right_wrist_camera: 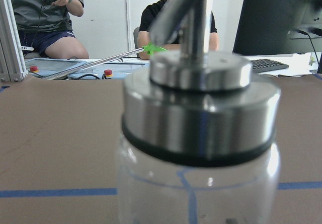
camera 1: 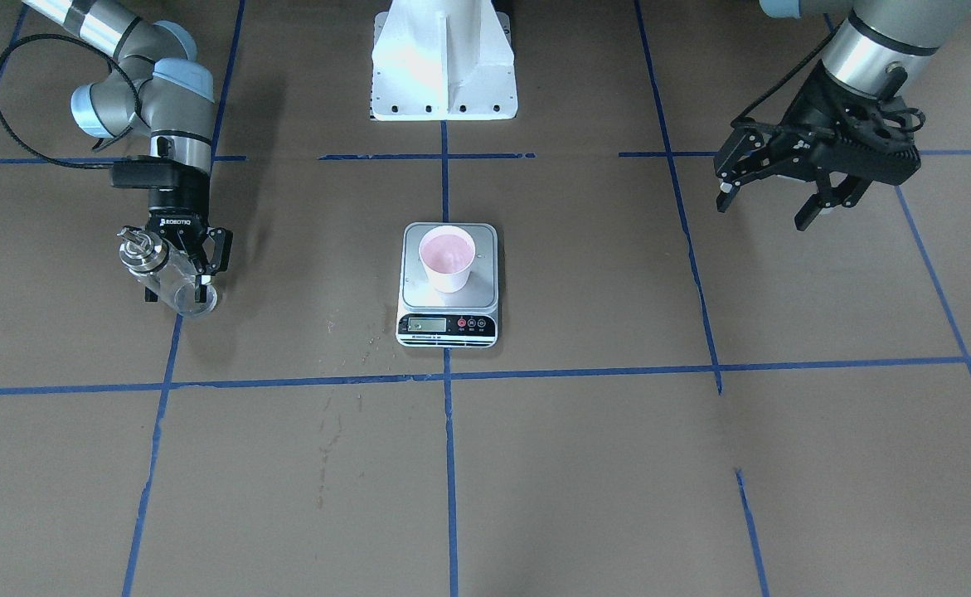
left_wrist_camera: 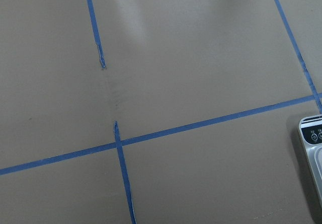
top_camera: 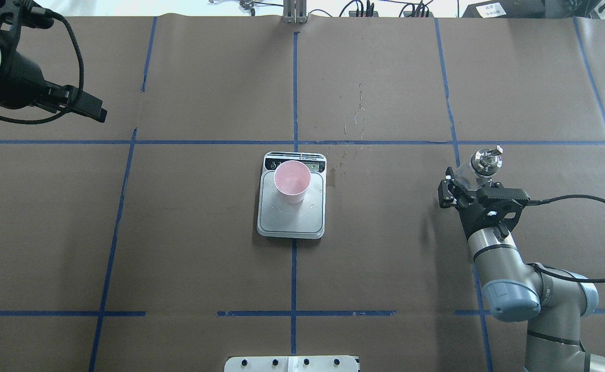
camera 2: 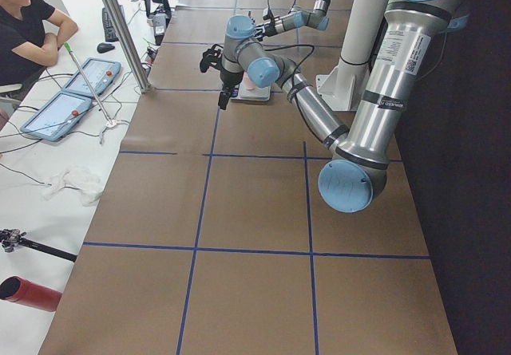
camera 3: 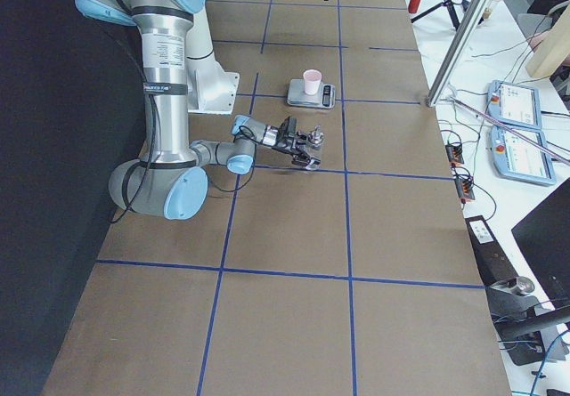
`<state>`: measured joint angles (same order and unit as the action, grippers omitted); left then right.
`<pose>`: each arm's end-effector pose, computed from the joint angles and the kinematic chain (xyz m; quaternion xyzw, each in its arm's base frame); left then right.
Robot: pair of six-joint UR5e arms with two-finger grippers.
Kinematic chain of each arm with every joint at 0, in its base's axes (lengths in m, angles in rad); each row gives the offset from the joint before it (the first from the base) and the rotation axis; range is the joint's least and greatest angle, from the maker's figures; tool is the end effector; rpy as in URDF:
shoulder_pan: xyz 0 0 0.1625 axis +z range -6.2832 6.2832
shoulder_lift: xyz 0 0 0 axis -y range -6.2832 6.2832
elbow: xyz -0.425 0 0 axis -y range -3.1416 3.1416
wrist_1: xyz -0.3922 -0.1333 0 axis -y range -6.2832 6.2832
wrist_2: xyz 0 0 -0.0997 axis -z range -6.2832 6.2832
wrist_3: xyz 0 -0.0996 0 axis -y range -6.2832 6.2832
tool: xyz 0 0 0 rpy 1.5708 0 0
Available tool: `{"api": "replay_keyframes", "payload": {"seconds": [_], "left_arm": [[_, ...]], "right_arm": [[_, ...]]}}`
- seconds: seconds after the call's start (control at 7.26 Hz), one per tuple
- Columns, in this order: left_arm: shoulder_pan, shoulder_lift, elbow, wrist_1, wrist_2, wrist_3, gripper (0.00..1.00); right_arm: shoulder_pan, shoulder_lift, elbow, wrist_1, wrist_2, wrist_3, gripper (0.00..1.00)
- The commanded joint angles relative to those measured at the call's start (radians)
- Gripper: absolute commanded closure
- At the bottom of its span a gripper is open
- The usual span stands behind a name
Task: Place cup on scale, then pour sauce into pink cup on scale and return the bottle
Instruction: 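Lower the bottle with the right gripper back to its spot and release it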
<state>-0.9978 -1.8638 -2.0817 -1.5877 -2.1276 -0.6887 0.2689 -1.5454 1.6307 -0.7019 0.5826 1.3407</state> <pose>0.2167 -0.4846 0.2717 0.1611 0.4298 0.0585 0.8865 -0.4283 -0.3426 0.5043 0.5081 -0.2877 0.2329 0.7777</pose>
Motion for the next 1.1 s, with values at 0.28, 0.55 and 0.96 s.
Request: {"api": "replay_keyframes", "payload": {"seconds": [0.28,0.55,0.96], "left_arm": [[0.001,-0.002,-0.001,0.0,0.0,0.0,0.0],[-0.001,-0.002,-0.001,0.0,0.0,0.0,0.0],[0.001,-0.003,-0.003,0.0,-0.002,-0.02,0.0]], "right_arm": [[0.0,0.002,-0.011,0.001,-0.02,-0.012,0.01],[0.0,0.001,-0.008,0.002,-0.021,-0.012,0.0],[-0.031,-0.007,0.006,0.004,-0.087,0.0,0.0]]}}
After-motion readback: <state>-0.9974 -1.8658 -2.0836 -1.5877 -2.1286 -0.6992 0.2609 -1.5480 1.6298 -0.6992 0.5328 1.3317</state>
